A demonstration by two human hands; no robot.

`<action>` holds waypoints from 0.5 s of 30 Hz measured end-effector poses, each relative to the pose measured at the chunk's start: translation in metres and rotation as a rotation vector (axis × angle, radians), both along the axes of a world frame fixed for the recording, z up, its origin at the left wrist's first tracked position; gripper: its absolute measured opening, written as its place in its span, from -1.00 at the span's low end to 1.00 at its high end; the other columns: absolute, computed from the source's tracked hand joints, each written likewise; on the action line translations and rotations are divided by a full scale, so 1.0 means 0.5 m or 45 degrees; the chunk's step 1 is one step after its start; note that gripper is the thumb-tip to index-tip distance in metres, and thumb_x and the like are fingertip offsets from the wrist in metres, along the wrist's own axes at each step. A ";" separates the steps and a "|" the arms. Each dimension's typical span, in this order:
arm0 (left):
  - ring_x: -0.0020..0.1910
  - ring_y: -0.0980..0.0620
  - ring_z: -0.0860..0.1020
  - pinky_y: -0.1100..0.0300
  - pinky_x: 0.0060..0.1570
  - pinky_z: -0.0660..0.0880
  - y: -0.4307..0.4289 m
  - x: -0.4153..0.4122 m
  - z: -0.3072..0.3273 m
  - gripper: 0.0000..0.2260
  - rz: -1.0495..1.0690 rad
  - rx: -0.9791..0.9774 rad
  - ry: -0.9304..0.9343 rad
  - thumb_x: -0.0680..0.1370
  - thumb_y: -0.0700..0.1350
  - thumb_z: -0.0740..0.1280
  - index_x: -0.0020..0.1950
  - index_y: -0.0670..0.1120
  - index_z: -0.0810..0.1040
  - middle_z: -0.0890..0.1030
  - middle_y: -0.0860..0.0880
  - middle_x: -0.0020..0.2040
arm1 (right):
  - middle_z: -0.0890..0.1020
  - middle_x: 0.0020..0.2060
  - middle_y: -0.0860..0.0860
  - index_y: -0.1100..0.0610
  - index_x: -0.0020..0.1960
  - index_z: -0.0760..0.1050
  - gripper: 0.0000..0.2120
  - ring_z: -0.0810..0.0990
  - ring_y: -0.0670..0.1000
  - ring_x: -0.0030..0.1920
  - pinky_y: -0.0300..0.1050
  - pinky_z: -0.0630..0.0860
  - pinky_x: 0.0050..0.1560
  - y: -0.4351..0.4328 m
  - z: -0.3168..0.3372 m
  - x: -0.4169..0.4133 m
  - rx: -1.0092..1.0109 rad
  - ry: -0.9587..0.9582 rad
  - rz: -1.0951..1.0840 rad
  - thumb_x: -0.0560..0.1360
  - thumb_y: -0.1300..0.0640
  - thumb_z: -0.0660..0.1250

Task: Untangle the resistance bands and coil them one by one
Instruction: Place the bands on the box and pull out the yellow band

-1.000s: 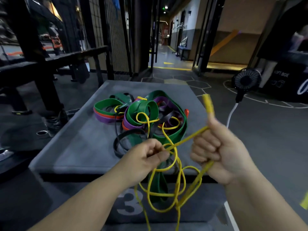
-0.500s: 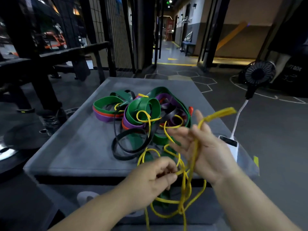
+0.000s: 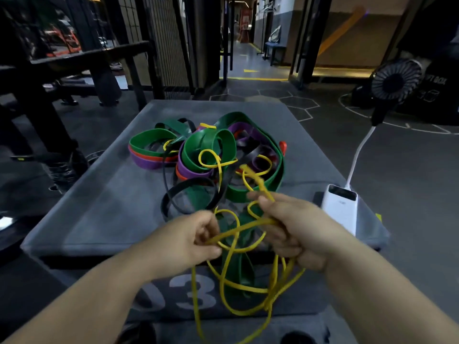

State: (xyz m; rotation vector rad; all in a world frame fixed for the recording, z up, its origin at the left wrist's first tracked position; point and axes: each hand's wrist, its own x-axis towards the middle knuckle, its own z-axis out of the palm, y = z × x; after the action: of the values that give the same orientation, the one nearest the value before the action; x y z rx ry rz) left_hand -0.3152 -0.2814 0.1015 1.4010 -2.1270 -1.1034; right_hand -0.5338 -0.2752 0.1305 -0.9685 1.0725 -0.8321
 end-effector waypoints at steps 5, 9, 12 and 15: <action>-0.37 0.11 0.38 0.07 -0.24 0.53 0.013 0.016 0.006 -0.79 0.023 0.230 0.382 0.58 0.05 0.23 -0.05 -0.10 0.44 0.38 0.04 -0.36 | 0.27 -0.62 0.02 0.15 0.22 0.52 -0.68 0.15 -0.09 -0.67 -0.33 0.10 -0.63 -0.001 0.026 -0.049 -0.072 0.057 -0.088 0.65 0.02 0.09; -0.40 0.19 0.28 0.31 -0.38 0.26 0.030 0.002 0.046 -0.77 0.101 -0.024 0.570 0.52 0.07 0.14 -0.01 -0.09 0.35 0.34 0.10 -0.36 | 0.45 -0.55 0.13 0.23 0.10 0.59 -0.34 0.41 0.05 -0.60 -0.23 0.34 -0.52 0.015 0.004 -0.015 0.050 0.142 0.205 0.43 -0.31 0.10; -0.40 0.23 0.39 0.36 -0.32 0.38 0.037 -0.009 0.057 -0.86 0.087 -0.254 0.435 0.62 -0.01 0.20 -0.08 -0.04 0.37 0.46 0.14 -0.35 | 0.45 -0.51 0.13 0.22 0.03 0.60 -0.17 0.42 0.07 -0.58 -0.20 0.37 -0.49 0.028 -0.012 0.015 0.177 -0.027 0.400 0.33 -0.47 0.00; -0.31 0.20 0.45 0.34 -0.25 0.40 0.030 -0.008 0.044 -0.92 0.241 -0.418 0.391 0.58 -0.07 0.27 -0.10 0.02 0.42 0.51 0.11 -0.30 | 0.33 -0.57 0.03 0.14 -0.05 0.59 -0.28 0.26 -0.07 -0.68 -0.32 0.25 -0.59 0.037 -0.017 0.030 0.203 -0.204 0.490 0.38 -0.47 0.04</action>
State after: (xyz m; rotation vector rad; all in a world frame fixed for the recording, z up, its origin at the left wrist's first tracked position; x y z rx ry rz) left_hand -0.3194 -0.2665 0.1233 1.1678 -1.8157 -0.7943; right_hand -0.5191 -0.2568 0.1220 -0.9187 0.7689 -0.4905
